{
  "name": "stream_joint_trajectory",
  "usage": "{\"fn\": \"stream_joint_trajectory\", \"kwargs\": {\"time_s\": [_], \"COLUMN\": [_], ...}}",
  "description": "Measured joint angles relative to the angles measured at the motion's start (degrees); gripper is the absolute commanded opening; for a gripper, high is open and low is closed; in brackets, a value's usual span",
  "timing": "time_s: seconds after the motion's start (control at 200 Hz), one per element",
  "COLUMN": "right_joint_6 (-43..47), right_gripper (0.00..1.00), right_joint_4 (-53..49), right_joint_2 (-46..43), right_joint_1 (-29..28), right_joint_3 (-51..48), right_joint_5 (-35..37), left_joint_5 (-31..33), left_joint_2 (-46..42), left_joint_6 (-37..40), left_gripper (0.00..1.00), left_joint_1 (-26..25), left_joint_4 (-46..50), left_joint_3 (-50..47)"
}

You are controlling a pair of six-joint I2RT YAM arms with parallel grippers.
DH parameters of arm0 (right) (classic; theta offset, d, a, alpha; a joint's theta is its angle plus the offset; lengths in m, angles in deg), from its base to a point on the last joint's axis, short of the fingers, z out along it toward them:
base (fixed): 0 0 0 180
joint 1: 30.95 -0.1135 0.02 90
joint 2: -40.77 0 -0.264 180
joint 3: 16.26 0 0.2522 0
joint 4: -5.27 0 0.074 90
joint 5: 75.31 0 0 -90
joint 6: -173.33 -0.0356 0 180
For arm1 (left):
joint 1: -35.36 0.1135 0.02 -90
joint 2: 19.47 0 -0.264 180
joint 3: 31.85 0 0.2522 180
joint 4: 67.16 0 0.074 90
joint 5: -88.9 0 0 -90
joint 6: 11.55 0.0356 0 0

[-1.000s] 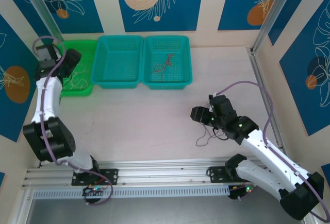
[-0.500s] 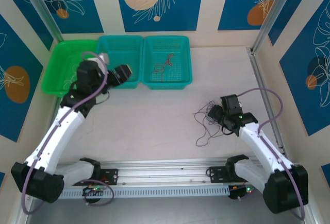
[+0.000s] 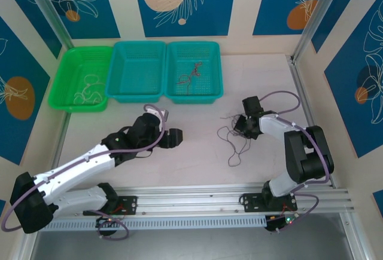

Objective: Untangle the cables

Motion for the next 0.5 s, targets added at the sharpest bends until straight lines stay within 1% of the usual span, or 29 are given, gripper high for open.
{"fn": "stream_joint_trajectory", "kwargs": {"time_s": [0.095,0.215,0.36,0.5], "right_joint_6": [4.3,9.2,12.7,15.2], "right_gripper": [0.00,0.00,0.00,0.00], "right_joint_4": [2.0,4.1,6.4,7.3], "right_joint_2": [-3.7,-13.3,-23.9,-29.3], "right_joint_1": [-2.7,-6.1,-10.1,-14.1], "right_joint_3": [-1.6,-4.9,-7.3,-8.3], "right_joint_5": [-2.1,-7.1,-13.1,-18.1], "left_joint_5": [1.5,1.7,-1.2,-5.2], "left_joint_2": [-2.4,-3.7,-2.5,-0.4], "left_joint_6": [0.0,-0.1,-2.4,-5.5], "left_gripper": [0.78,0.79,0.78,0.79], "left_joint_1": [0.0,0.1,1.0,2.1], "left_joint_4": [1.3,1.3,-0.2,-4.2], "left_joint_3": [-0.7,-0.7,-0.7,-1.7]}}
